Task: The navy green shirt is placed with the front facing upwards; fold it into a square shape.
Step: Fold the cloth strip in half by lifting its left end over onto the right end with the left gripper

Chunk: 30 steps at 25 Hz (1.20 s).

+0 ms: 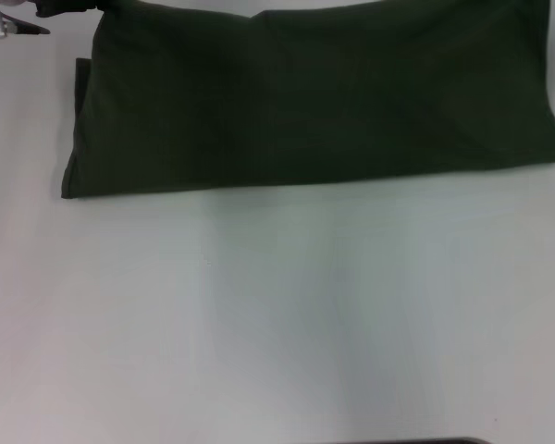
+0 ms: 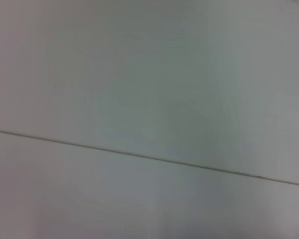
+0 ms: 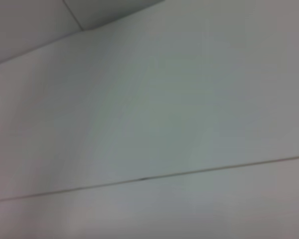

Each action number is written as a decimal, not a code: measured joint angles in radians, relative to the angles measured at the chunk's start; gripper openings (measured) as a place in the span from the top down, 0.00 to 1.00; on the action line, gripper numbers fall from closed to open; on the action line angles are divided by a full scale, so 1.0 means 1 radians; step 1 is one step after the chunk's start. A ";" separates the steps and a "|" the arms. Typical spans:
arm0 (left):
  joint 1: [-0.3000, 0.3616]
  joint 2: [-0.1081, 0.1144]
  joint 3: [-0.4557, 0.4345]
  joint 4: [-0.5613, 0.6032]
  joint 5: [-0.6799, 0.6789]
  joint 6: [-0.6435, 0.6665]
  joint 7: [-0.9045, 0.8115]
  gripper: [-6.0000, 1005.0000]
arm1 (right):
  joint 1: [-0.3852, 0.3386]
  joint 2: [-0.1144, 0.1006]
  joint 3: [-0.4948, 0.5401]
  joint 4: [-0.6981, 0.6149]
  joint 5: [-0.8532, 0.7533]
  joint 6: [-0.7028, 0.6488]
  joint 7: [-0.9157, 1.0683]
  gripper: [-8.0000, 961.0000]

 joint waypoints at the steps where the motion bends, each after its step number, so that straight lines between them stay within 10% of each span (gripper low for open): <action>1: 0.000 0.000 0.000 0.000 0.000 -0.001 0.000 0.99 | 0.004 0.000 -0.011 0.009 0.000 0.008 0.000 0.94; 30: 0.004 -0.008 -0.002 0.005 -0.011 -0.033 0.018 0.95 | 0.003 -0.006 -0.039 0.018 0.002 0.050 0.012 0.93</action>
